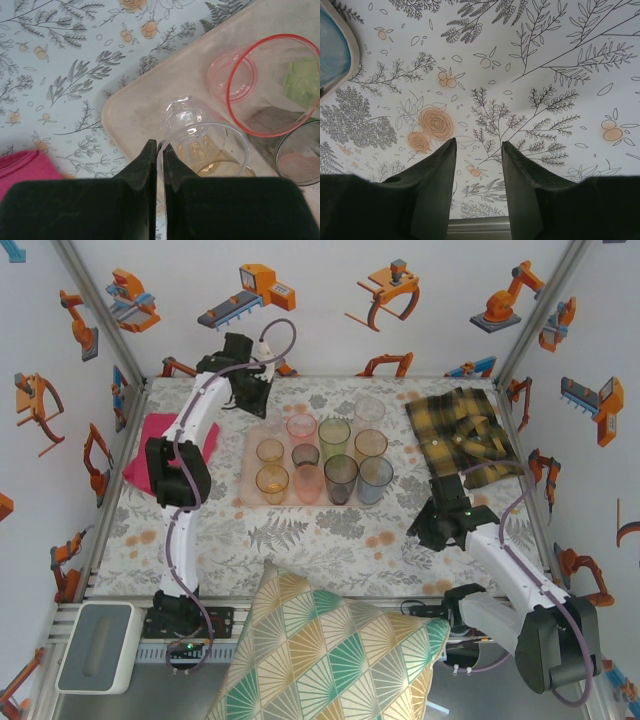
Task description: Place the glasses into the tray
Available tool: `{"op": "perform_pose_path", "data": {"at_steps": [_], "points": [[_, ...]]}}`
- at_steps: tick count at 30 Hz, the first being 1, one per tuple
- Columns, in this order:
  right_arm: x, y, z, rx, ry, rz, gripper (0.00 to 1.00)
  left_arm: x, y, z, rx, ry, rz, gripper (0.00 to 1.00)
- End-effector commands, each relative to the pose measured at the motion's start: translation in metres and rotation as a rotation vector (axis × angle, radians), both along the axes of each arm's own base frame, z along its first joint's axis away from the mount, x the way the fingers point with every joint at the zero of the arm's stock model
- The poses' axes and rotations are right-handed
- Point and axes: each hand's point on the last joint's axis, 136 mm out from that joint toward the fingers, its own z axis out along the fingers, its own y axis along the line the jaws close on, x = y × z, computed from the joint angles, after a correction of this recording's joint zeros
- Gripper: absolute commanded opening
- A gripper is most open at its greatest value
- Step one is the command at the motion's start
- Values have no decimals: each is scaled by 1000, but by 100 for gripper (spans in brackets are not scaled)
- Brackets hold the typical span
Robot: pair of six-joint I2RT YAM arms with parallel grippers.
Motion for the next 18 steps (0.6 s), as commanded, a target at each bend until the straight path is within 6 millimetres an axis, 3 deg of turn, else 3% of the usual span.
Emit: {"op": "perform_pose_path", "data": {"at_steps": [1,18], "points": [[1,-7,3,-26,-3,-22,41,2,-9,3,3,-7,-7,7],[2,-6,-3,-26,3,-20,41,8,-4,-18,76,-2,1,7]]}}
